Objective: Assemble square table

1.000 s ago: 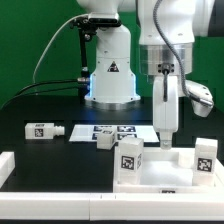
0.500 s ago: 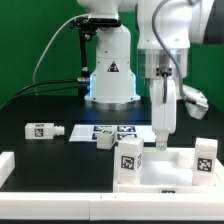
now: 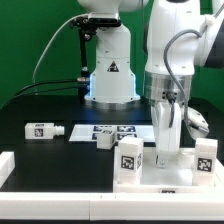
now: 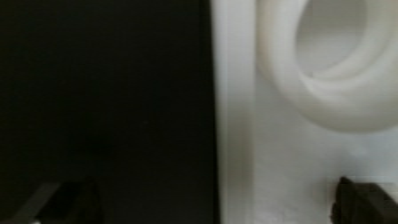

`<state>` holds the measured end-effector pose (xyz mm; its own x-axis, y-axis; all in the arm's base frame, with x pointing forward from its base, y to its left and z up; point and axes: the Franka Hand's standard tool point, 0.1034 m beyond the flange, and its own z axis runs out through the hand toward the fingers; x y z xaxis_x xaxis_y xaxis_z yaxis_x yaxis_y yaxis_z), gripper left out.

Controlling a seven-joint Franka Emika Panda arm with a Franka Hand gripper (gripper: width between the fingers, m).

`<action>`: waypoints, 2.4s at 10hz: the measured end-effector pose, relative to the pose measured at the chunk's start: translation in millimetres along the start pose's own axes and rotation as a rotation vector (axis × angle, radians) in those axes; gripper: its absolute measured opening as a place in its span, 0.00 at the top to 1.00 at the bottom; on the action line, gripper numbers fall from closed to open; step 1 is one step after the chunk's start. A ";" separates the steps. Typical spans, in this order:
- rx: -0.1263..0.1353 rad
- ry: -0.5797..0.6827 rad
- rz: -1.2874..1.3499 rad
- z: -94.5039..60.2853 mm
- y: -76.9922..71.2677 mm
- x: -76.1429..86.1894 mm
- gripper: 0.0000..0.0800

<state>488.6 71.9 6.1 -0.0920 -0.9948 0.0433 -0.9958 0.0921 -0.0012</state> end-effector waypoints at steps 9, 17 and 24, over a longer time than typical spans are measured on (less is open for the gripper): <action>0.028 -0.001 -0.199 -13.7 -15.7 27.7 0.93; -0.065 -0.045 -0.853 -5.5 -0.8 83.6 0.93; -0.042 0.005 -1.473 -9.7 -42.5 102.0 0.93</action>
Offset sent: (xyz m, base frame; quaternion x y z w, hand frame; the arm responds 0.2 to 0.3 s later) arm 0.0000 0.0000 0.0000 0.0000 0.0000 0.0000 1.0000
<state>521.6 -33.1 20.3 0.9816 -0.1902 -0.0172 -0.1884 -0.9793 0.0741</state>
